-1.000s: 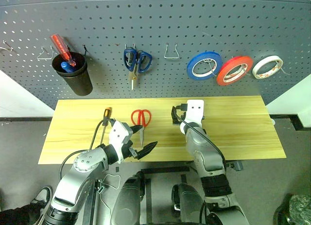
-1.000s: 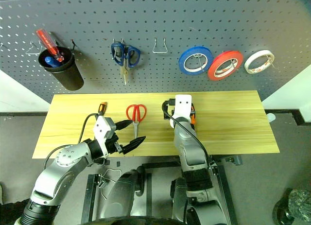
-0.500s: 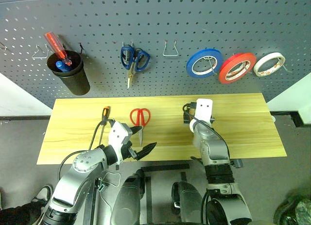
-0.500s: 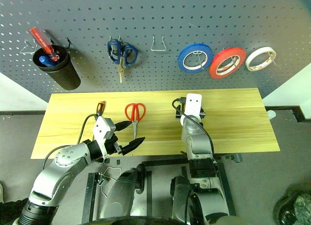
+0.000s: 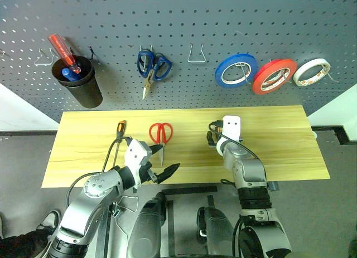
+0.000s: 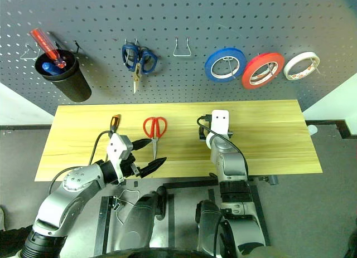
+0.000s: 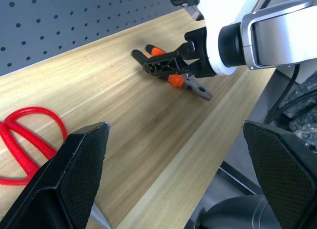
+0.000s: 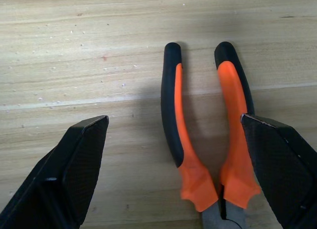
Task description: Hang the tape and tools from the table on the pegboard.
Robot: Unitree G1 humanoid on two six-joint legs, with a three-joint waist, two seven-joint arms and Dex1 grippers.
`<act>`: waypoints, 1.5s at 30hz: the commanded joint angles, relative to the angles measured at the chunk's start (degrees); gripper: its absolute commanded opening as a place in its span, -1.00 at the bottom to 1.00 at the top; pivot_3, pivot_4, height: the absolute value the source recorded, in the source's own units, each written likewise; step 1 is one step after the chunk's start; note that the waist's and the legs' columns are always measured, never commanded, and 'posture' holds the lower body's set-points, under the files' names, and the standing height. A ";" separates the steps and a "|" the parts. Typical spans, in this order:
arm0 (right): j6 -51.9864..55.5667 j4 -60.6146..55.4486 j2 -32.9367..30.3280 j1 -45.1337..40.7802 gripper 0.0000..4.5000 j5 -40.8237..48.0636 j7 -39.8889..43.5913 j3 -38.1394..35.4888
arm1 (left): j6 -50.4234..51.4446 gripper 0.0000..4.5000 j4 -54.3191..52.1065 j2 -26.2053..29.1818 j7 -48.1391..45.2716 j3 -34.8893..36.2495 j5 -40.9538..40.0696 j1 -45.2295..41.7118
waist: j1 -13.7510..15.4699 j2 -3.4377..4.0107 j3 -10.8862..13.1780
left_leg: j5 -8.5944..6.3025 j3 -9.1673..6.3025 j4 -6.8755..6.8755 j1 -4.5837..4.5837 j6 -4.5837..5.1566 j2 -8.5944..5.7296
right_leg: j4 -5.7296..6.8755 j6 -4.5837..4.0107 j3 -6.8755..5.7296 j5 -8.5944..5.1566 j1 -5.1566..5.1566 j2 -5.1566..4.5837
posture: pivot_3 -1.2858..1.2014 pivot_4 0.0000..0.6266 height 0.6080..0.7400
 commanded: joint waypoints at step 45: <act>7.12 1.61 -3.52 -2.71 0.98 1.21 4.41 -0.42 | 0.32 1.00 -3.45 0.08 0.91 -0.31 -0.58 0.10 | 0.08 -0.02 0.76 | 0.03 0.06 -0.04 -0.01 -0.06 0.00 | 0.00 0.02 -0.01 0.00 -0.06 0.02 | 0.13 0.13 0.61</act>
